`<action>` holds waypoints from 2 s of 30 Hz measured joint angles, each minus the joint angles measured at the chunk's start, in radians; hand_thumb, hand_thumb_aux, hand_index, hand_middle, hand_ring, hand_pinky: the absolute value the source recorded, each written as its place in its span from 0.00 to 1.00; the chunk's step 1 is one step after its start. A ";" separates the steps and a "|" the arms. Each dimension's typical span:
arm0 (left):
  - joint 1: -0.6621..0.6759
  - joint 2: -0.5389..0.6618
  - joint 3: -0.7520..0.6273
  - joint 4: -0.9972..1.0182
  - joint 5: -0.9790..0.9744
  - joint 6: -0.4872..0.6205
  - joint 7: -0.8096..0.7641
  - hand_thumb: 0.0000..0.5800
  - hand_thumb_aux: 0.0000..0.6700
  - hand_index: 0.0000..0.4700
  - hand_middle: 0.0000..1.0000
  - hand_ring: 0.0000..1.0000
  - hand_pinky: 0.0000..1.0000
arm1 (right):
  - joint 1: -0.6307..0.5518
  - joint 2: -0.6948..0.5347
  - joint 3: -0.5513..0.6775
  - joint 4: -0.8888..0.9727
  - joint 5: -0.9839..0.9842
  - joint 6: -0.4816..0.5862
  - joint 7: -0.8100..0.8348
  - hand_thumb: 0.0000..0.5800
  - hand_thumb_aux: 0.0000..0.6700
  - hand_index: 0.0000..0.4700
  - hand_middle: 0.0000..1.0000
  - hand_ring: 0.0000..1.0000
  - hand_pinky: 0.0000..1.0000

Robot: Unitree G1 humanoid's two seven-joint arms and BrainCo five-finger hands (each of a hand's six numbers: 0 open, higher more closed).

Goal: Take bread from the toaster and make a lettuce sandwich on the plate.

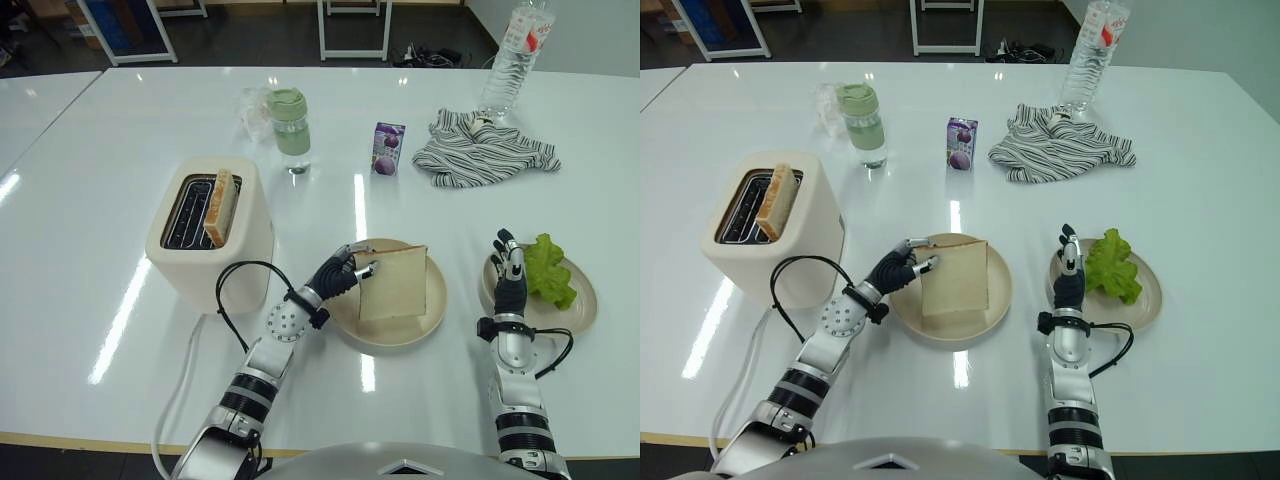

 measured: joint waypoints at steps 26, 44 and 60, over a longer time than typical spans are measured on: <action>0.011 0.062 -0.079 -0.351 0.715 0.057 0.513 0.00 0.00 0.00 0.00 0.00 0.00 | 0.015 0.005 0.008 -0.023 -0.002 0.016 0.002 0.00 0.00 0.00 0.00 0.00 0.00; 0.184 -0.059 -0.075 -0.391 0.315 -0.013 0.462 0.00 0.00 0.00 0.00 0.00 0.00 | 0.064 -0.047 0.004 -0.244 -0.048 -0.041 0.022 0.00 0.00 0.00 0.00 0.00 0.00; 0.272 -0.171 0.038 -0.328 0.063 -0.128 0.444 0.00 0.00 0.00 0.00 0.00 0.00 | 0.005 -0.672 0.058 0.194 -1.023 0.243 -0.403 0.00 0.00 0.00 0.00 0.00 0.00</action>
